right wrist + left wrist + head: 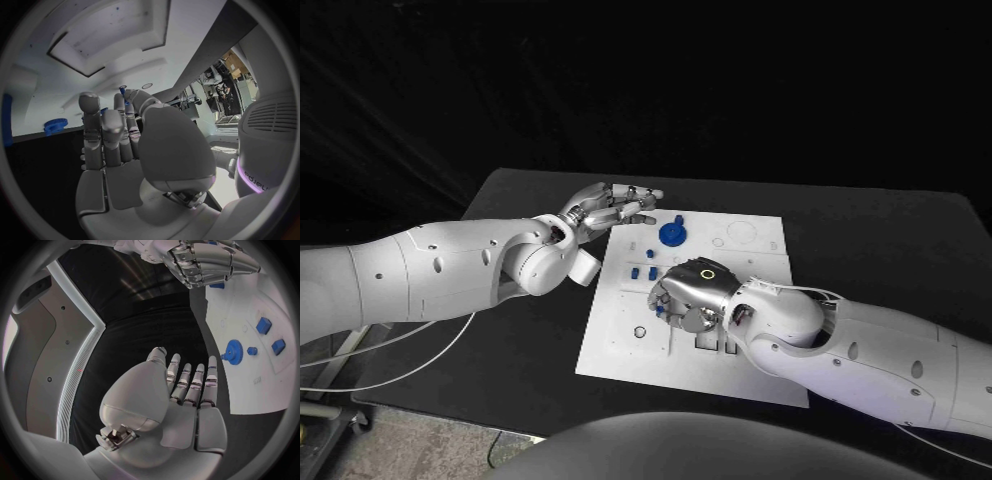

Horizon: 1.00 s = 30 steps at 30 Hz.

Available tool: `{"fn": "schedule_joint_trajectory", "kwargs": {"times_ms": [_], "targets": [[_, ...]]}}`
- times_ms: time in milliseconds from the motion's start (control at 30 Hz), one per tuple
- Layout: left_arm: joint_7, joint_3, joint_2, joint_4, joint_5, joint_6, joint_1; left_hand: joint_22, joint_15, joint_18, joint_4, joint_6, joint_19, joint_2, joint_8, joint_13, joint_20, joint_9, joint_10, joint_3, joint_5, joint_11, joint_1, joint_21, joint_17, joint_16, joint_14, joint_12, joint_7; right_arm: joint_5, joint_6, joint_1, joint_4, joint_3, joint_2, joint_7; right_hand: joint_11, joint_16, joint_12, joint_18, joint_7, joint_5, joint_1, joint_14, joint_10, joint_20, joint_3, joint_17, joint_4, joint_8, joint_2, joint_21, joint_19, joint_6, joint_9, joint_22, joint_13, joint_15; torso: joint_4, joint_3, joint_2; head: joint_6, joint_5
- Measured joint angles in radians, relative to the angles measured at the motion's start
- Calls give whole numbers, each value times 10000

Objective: Assemble the parts on the task board

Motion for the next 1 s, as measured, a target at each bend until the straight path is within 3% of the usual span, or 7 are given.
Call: {"fn": "schedule_joint_trajectory", "kwargs": {"times_ms": [1000], "targets": [[-168, -6, 84, -72, -10, 130, -68, -18, 37, 0, 28, -2, 37, 0, 0, 1, -37, 2, 36, 27, 0, 36, -1, 0, 0, 38, 107, 45, -2, 40, 244, -9, 28, 2, -64, -84, 14, 0, -2, 0, -2, -47, 0, -37, 9, 0, -29, -54, -24, -51, 0, 0, 1, -2, -23, 6, -24, -37, 3, -1, -2, 0, 4]]}}
